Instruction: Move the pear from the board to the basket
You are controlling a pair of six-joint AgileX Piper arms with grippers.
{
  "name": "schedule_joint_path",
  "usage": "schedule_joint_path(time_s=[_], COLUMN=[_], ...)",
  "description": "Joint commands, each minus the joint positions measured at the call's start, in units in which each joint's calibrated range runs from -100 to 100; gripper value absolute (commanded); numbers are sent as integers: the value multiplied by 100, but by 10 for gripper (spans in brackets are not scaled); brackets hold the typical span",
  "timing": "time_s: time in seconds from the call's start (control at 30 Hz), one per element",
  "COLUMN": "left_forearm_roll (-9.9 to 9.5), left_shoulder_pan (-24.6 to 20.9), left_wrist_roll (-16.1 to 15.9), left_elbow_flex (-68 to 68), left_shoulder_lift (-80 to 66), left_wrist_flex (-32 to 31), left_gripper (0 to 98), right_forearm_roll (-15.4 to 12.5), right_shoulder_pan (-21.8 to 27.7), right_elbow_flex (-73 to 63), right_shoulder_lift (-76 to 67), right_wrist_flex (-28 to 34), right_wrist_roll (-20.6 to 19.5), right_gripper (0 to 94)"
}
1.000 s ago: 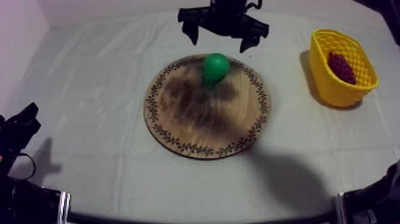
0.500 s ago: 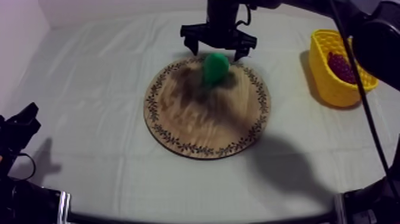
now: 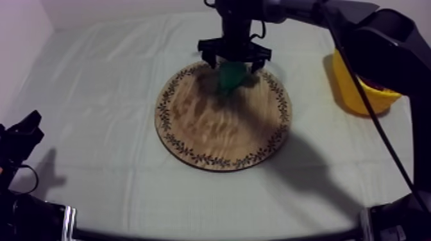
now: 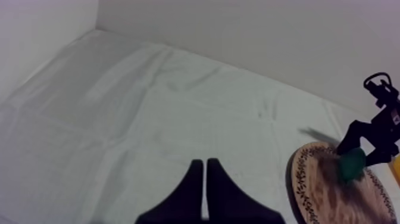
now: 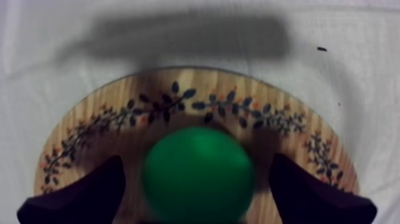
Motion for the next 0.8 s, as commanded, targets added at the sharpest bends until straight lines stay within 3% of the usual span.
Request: schedule_joint_path(time_s=[0.0,0.23,0.33,0.5,0.77], left_forearm_roll=[0,0,0,0,0], left_shoulder_pan=[0,0,0,0,0], left_wrist_roll=[-1,-1,-1,-1,-1], left_elbow_flex=[0,0,0,0,0], left_shoulder_lift=[0,0,0,0,0], left_wrist_flex=[-1,-1,-1,-1,-1], left_gripper=[1,1,1,1,1], right_forearm_roll=[22,59,43,39,33], right_shoulder_pan=[16,5,-20,-53,17], right_elbow_flex=[-39,-16,94,286,633], right_shoulder_lift=[75,166,82,-150,-882], right_wrist_flex=[-41,-264,-368,-476,-427], right_wrist_roll=[19,88,123,169,345], right_gripper=[778,509,436,383,388])
